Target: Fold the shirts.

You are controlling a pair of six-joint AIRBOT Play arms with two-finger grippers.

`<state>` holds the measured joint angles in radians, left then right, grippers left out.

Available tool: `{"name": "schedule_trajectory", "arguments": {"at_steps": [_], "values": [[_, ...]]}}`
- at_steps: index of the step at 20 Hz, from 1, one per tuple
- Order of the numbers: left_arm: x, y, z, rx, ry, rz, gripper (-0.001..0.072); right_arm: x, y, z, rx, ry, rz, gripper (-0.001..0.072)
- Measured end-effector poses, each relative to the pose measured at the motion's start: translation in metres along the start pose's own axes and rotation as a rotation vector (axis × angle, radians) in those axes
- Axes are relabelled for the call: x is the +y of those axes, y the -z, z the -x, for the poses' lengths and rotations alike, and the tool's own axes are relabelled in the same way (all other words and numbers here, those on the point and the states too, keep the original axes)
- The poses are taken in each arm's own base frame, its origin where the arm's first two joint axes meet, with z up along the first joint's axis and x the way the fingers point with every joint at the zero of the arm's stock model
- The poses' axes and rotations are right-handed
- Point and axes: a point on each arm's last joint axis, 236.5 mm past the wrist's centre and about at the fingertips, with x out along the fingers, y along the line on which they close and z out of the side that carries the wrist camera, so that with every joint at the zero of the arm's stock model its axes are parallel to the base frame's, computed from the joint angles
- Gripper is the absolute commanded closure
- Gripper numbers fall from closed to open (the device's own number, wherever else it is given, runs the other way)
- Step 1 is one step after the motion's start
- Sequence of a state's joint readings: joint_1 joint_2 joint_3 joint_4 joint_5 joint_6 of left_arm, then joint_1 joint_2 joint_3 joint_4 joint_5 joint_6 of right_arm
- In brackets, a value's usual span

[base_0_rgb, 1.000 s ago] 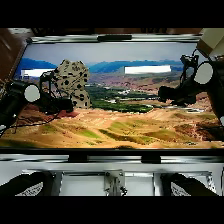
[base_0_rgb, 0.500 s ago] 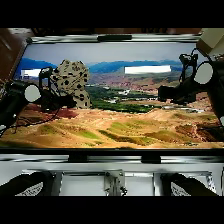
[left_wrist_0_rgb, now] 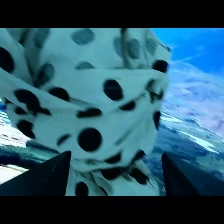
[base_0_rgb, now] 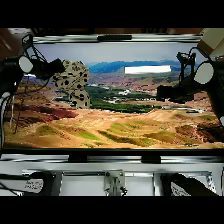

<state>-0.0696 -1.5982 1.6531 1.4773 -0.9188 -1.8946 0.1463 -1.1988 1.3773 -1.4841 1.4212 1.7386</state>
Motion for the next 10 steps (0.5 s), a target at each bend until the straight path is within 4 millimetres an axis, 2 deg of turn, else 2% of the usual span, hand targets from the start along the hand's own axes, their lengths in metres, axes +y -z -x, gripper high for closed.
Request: {"name": "schedule_trajectory", "arguments": {"at_steps": [2, 6, 7, 8, 10], "values": [[0.024, -0.001, -0.035, 0.082, -0.025, 0.029, 0.0034, 0.003, -0.002, 0.000, -0.007, -0.013, 0.002, 0.0120], [0.062, 0.020, -0.087, 0.209, -0.064, 0.067, 0.0064, 0.006, -0.003, 0.000, -0.012, -0.025, 0.001, 0.0120], [0.065, 0.024, -0.095, 0.227, -0.062, 0.078, 0.0255, 0.006, -0.003, 0.000, -0.013, -0.027, 0.002, 0.0120], [0.064, 0.029, -0.103, 0.241, -0.048, 0.090, 0.0623, 0.007, -0.004, 0.000, -0.017, -0.028, 0.001, 0.0121], [0.062, 0.032, -0.111, 0.253, -0.024, 0.110, 0.0658, 0.008, -0.006, -0.001, -0.024, -0.032, 0.002, 0.0121]]}}
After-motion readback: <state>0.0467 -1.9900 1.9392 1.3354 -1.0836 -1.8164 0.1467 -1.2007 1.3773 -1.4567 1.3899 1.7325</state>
